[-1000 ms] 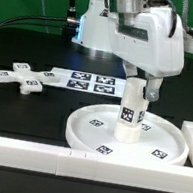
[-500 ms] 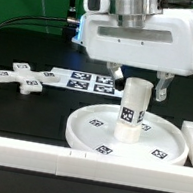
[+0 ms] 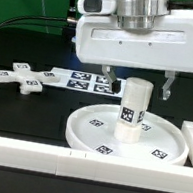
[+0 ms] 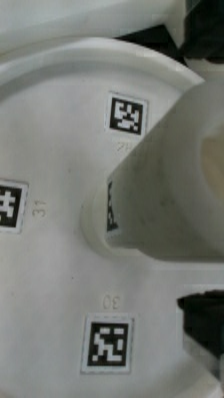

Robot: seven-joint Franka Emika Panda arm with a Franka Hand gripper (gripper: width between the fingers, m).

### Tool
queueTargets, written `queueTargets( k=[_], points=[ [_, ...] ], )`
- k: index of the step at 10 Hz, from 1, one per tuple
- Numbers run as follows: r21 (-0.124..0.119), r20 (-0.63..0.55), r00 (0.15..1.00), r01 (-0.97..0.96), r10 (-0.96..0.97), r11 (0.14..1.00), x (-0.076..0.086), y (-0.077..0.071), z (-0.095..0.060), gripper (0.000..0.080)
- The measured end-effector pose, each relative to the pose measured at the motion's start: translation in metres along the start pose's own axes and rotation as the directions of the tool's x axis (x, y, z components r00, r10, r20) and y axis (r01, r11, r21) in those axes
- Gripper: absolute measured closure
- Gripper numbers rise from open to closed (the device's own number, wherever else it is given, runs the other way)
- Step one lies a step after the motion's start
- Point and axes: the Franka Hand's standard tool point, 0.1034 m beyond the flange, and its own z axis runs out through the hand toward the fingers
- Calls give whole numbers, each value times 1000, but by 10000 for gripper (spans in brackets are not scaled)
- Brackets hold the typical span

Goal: Assemble round table

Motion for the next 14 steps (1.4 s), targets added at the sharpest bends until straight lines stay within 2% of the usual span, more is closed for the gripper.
queueTargets(
  k=[1, 2, 4, 5, 6, 9, 11, 12, 14],
  points=[
    [-4, 3, 998, 59, -59, 998, 0, 0, 0, 151],
    [-20, 8, 982, 187, -186, 982, 0, 0, 0, 151],
    [-48, 14, 907, 420, -420, 906, 1, -4, -3, 151],
    [-52, 20, 863, 505, -504, 862, 1, -4, -3, 151],
    [-52, 19, 861, 509, -509, 859, 1, -5, -4, 151],
    [-47, 32, 741, 672, -671, 739, 2, -2, -3, 151],
    [-64, 54, 569, 822, -821, 566, 3, -4, -2, 151],
    [-62, 70, 467, 884, -881, 464, 4, -4, -3, 151],
    [-62, 77, 383, 923, -921, 379, 6, -5, -3, 151]
  ],
)
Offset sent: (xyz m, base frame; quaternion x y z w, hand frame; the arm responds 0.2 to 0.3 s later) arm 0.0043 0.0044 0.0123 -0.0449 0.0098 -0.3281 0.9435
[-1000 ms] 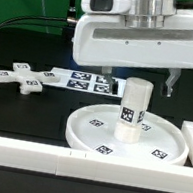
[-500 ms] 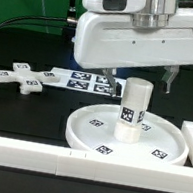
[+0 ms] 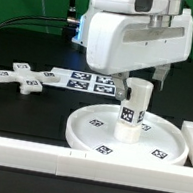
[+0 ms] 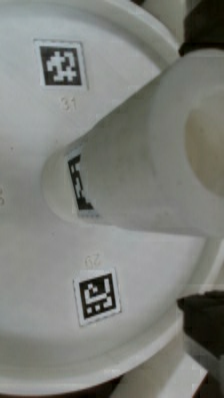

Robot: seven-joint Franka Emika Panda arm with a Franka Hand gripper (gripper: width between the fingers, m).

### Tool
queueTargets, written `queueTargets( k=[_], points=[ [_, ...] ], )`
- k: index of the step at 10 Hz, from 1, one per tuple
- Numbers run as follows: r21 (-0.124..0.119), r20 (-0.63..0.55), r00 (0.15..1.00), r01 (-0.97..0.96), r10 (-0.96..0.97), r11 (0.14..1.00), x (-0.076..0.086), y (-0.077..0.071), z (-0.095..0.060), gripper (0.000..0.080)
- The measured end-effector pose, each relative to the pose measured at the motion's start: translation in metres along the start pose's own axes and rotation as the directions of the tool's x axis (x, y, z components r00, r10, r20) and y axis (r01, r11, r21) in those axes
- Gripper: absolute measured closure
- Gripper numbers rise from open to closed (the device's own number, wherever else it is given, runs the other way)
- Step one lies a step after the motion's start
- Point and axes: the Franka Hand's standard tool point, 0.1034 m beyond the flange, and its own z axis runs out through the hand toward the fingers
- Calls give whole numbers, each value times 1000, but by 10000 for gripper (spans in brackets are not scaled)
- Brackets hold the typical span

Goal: Assemble round table

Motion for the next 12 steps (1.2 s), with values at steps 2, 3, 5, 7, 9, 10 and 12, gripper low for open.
queueTargets(
  k=[2, 3, 5, 7, 9, 10, 12],
  points=[
    [-5, 9, 988, 155, -155, 988, -3, 3, 0, 151],
    [-6, 13, 975, 220, -220, 976, -4, 4, 0, 151],
    [-9, 34, 919, 393, -393, 919, -7, 6, 1, 151],
    [-3, 69, 809, 585, -583, 811, -8, 6, 3, 151],
    [1, 84, 747, 661, -659, 750, -6, 3, 3, 151],
    [4, 92, 716, 695, -692, 719, -4, 2, 3, 151],
    [13, 103, 641, 763, -760, 646, -2, -1, 3, 151]
  ],
)
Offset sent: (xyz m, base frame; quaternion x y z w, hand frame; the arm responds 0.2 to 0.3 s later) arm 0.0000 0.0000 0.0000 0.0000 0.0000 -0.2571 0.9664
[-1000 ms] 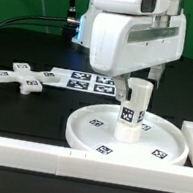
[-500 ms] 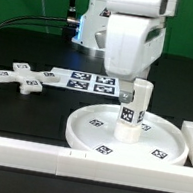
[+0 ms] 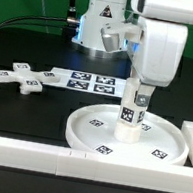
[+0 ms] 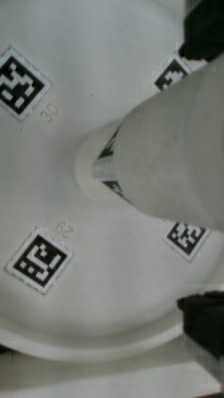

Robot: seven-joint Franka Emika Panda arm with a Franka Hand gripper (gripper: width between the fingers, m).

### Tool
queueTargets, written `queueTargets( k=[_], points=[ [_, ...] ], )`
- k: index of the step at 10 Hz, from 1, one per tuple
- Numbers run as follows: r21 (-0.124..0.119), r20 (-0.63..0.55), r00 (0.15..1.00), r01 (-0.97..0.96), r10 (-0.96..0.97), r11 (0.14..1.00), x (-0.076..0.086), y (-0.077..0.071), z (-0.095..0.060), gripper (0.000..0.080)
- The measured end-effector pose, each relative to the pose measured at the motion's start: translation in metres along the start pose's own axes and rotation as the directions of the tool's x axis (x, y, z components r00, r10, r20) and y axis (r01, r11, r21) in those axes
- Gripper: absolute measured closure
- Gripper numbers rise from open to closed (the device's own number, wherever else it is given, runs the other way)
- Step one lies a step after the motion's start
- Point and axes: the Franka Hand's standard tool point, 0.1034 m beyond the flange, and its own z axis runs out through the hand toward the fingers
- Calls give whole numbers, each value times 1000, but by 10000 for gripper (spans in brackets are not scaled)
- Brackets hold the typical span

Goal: Assemble round table

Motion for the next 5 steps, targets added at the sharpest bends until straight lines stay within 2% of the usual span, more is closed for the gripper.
queueTargets(
  k=[3, 5],
  points=[
    [3, 21, 984, 179, -179, 984, -2, 0, 1, 151],
    [4, 24, 981, 194, -194, 981, -1, -1, 1, 151]
  ],
)
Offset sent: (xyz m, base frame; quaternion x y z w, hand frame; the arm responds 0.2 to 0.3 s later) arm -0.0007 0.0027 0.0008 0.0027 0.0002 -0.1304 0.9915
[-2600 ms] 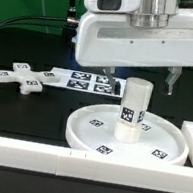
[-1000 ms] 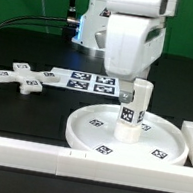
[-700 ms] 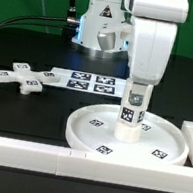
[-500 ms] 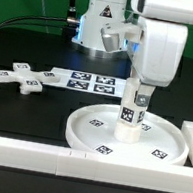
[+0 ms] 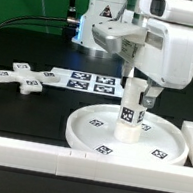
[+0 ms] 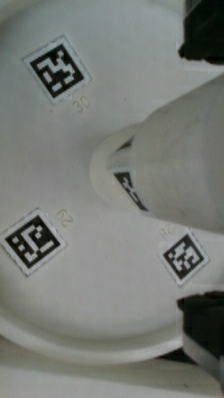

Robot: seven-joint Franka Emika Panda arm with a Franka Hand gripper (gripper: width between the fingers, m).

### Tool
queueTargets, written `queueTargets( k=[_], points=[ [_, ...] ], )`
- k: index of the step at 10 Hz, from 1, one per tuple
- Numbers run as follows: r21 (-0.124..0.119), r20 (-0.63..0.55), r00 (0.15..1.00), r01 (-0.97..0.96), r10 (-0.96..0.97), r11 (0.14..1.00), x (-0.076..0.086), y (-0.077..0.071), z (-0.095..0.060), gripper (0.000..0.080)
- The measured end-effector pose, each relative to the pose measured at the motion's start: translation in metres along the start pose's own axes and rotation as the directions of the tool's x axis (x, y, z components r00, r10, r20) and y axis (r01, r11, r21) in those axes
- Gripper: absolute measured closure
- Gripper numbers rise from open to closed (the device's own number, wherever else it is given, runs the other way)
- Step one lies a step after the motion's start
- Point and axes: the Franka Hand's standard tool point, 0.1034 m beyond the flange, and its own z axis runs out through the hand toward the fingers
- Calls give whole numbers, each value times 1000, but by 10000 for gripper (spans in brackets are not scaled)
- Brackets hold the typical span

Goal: Assemble round table

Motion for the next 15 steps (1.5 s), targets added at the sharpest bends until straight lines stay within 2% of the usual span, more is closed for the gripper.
queueTargets(
  k=[1, 2, 3, 4, 8, 9, 10, 12, 13, 15],
  points=[
    [1, -2, 1000, -17, 17, 1000, 4, 0, 1, 247],
    [2, -3, 1000, -22, 22, 1000, 6, 0, 2, 247],
    [23, -4, 1000, -24, 24, 999, 4, -4, 3, 383],
    [24, -3, 1000, -31, 31, 999, 0, -4, 3, 385],
    [25, -2, 996, -87, 87, 996, -1, -5, 3, 385],
    [29, 0, 982, -188, 188, 982, 0, -6, 3, 385],
    [38, 6, 949, -317, 317, 948, 2, -7, 4, 385],
    [45, 18, 821, -570, 570, 820, 10, -7, 4, 385],
    [59, 34, 768, -640, 640, 766, 10, -6, 5, 385],
    [51, 34, 673, -739, 739, 671, 9, -4, 5, 385]
  ],
)
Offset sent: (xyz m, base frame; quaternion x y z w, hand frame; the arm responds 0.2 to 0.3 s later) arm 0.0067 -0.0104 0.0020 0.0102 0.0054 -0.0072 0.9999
